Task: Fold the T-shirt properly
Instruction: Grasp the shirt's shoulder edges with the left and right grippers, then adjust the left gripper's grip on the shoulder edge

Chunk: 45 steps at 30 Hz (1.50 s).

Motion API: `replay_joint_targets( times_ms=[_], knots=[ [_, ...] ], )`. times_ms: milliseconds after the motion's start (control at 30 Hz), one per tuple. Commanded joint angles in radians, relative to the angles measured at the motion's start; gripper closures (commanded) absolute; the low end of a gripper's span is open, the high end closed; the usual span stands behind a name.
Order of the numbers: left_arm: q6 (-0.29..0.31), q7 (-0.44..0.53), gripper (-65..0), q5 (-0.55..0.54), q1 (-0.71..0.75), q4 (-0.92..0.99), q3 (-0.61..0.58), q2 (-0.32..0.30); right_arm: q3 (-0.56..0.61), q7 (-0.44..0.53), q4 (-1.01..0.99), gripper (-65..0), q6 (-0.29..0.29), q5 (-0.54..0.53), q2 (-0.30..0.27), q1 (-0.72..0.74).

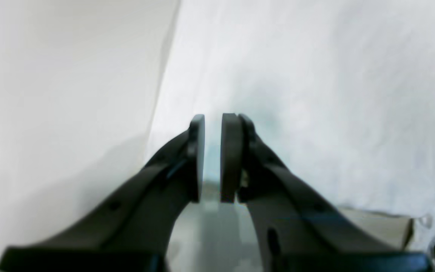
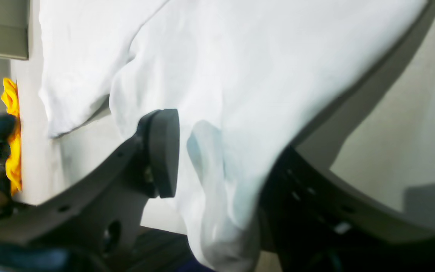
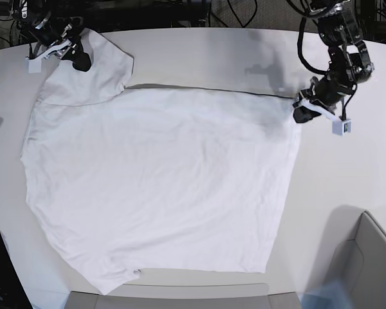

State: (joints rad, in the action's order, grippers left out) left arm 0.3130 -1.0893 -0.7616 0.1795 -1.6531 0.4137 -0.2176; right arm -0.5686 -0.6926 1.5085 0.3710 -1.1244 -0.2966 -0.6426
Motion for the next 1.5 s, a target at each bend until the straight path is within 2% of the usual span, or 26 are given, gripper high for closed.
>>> replay_joint_targets(
  times_ms=[0,133,367,500,833,1067,1167,1333,1400,1467],
  knots=[
    [0.002,0.019,-9.3,-0.02,-0.03,0.008,0.007,-0.015,-0.004,-0.008,0.005,-24.2,-0.017,0.017,-0.019,-0.006],
    [0.001,0.033,-9.2,-0.019,-0.036,0.067,0.011,-0.015,-0.004,-0.008,0.005,-24.2,-0.017,0.017,-0.022,-0.006],
    [0.001,0.034,-9.2,-0.019,-0.039,0.118,0.084,-0.016,-0.004,-0.009,0.005,-24.2,-0.017,0.017,-0.023,-0.007],
    [0.001,0.067,-9.2,-0.019,-0.039,0.169,0.078,-0.038,-0.003,-0.009,0.005,-24.2,-0.017,0.016,-0.042,-0.007],
    [0.012,0.065,-9.2,-0.028,-0.038,0.182,0.077,-0.033,-0.003,-0.009,0.068,-24.2,-0.017,0.016,-0.04,-0.013],
    [0.013,0.073,-9.2,-0.026,-0.038,0.182,-0.103,-0.039,-0.003,-0.009,0.066,-24.2,-0.017,0.017,-0.02,-0.012],
    [0.013,0.073,-9.2,-0.022,-0.034,0.184,-0.134,-0.039,-0.003,-0.009,0.065,-24.2,-0.019,0.039,-0.006,-0.007],
    [0.013,0.076,-8.9,-0.02,-0.022,0.193,-0.134,-0.042,-0.004,-0.002,0.073,-24.2,-0.019,0.154,0.044,-0.004],
    [0.013,0.076,-6.2,-0.02,-0.021,0.195,-0.14,-0.064,-0.009,-0.002,0.073,-23.5,-0.019,0.178,0.06,0.008],
    [0.013,0.076,0.0,-0.02,-0.021,0.195,-0.141,-0.081,-0.011,-0.002,0.074,-18.9,-0.019,0.182,0.066,0.014]
  ],
)
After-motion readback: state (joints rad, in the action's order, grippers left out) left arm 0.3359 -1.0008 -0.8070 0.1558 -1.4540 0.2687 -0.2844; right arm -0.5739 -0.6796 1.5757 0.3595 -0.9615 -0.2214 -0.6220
